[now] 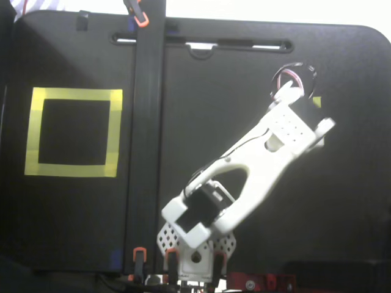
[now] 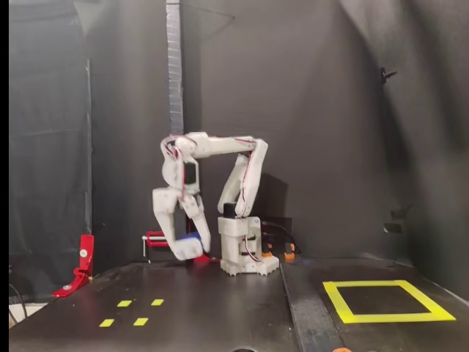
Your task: Grasp the block and place it in the designated area.
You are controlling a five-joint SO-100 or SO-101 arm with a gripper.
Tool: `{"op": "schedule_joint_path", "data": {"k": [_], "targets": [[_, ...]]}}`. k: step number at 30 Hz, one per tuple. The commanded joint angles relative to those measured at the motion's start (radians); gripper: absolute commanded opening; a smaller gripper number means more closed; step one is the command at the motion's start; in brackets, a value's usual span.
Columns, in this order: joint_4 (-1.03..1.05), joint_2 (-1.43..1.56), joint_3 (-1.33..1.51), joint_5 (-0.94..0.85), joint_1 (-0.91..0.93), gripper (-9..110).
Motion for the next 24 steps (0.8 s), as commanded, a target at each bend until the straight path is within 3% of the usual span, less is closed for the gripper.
{"op": "schedule_joint_path", "data": {"k": [1, 13, 24], "targets": [[0.023, -0.012, -0.078, 0.006, -0.003, 22], [0.014, -0.029, -0.094, 0.028, -0.017, 22], [0.002, -0.049, -0.118, 0.253, -0.193, 22]]}}
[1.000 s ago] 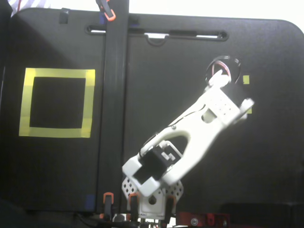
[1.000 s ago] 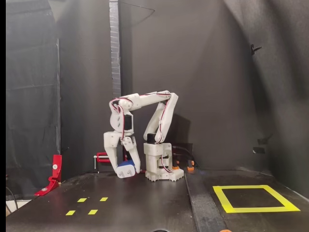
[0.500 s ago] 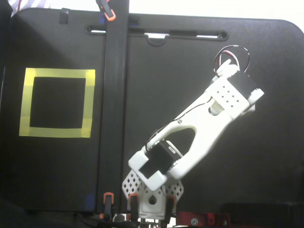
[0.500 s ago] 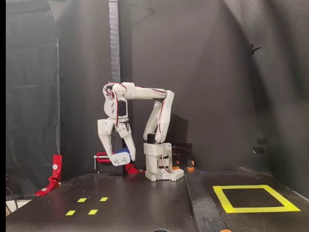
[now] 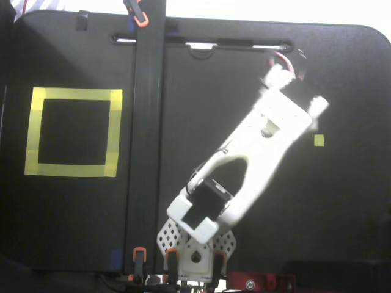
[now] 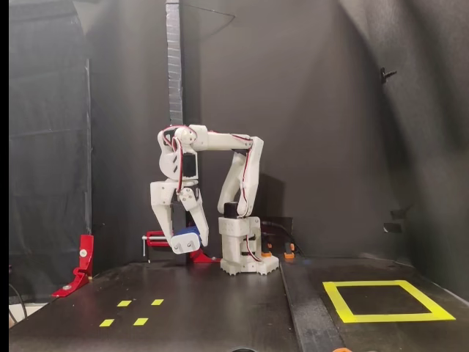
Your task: Grasp the block and place it in the designated area.
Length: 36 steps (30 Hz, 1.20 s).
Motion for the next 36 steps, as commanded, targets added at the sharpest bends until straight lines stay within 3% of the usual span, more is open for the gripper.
{"op": "schedule_joint_path", "data": {"k": [1, 36], "targets": [[-0.002, -0.003, -0.052, 0.064, -0.048, 22], [-0.029, -0.202, -0.265, 0.977, -0.942, 22]]}}
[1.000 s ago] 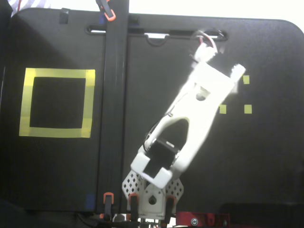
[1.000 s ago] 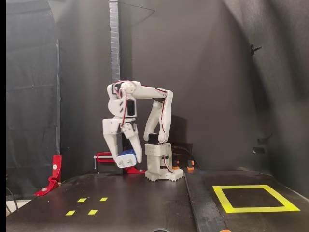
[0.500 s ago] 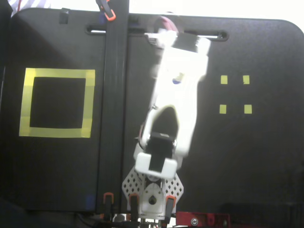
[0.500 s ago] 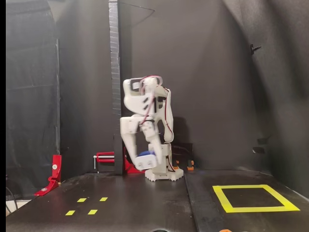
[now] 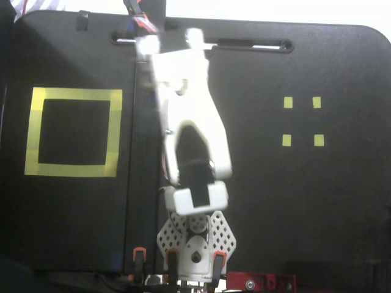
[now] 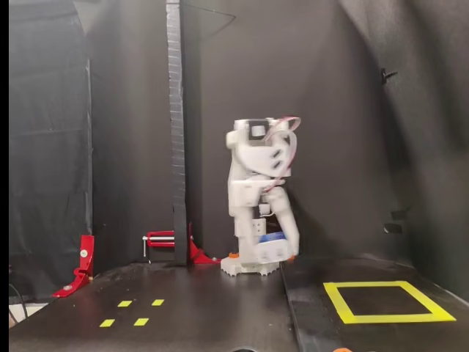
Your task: Grasp the block and place it in the designated area.
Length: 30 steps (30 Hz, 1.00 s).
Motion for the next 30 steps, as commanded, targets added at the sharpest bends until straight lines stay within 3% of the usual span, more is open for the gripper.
{"op": "schedule_joint_path", "data": {"k": [1, 21, 30], "targets": [[0.003, -0.014, -0.069, 0.061, -0.058, 22], [-0.020, -0.049, -0.086, 0.383, -0.445, 22], [-0.037, -0.054, -0.086, 0.405, -0.468, 22]]}}
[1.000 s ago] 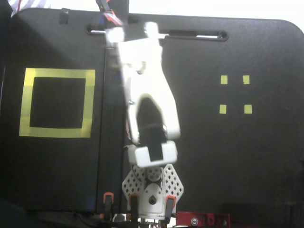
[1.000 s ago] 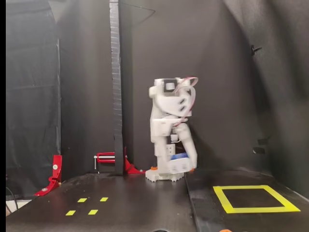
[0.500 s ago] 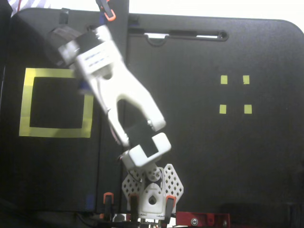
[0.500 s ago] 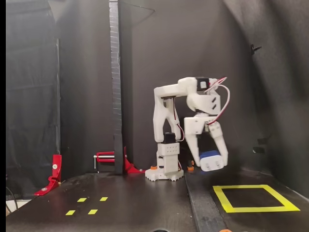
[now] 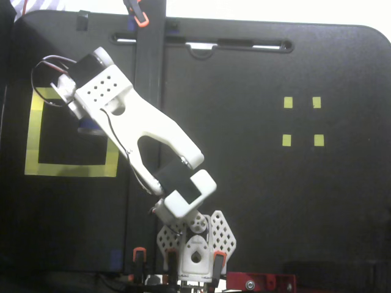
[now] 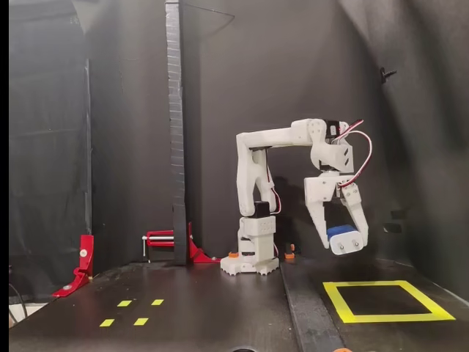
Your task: Grasp the block and place it in the designated area.
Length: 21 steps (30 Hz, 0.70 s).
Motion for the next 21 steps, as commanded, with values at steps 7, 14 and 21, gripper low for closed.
{"op": "schedule_joint_path", "data": {"k": [7, 14, 21], "targets": [[-0.038, -0.028, -0.046, -0.002, 0.020, 22], [-0.081, -0.100, -0.051, 0.006, -0.012, 22], [-0.152, -0.201, -0.051, 0.026, -0.048, 22]]}}
